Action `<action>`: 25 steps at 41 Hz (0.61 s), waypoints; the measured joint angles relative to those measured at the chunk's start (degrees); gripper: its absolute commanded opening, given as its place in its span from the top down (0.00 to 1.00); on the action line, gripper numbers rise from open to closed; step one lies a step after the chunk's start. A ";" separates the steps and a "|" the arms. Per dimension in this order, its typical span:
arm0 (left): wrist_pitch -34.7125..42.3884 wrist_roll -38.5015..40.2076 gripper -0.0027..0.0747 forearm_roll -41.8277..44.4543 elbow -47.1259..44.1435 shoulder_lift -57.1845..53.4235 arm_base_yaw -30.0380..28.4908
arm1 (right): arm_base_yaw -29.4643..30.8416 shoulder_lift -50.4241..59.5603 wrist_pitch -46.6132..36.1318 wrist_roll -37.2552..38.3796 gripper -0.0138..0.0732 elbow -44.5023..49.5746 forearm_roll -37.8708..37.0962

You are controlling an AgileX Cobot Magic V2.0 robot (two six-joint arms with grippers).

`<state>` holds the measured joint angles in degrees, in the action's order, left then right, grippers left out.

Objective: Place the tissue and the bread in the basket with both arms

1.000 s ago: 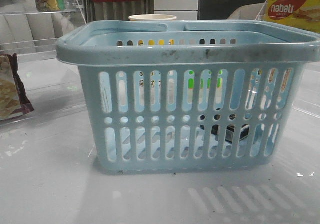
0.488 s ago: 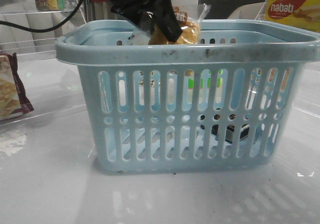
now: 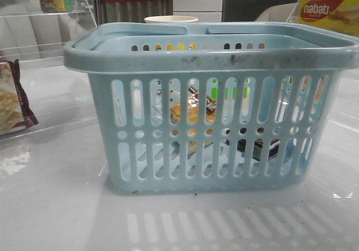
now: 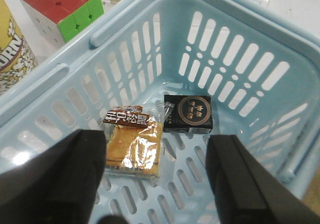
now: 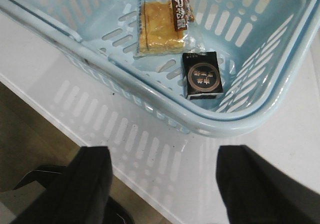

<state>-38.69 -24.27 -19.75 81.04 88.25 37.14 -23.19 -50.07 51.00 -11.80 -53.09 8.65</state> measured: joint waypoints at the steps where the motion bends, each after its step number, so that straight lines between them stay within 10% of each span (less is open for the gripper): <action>1: 0.00 -0.05 0.32 0.00 -0.80 -1.11 0.24 | 0.00 0.00 0.00 0.00 0.21 0.00 0.00; 25: -3.05 2.26 0.32 5.32 -27.59 -34.76 1.32 | 0.00 0.00 0.00 0.00 0.21 0.00 0.00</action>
<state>-41.74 -22.02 -14.43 53.44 53.48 38.46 -23.19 -50.07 51.00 -11.80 -53.09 8.65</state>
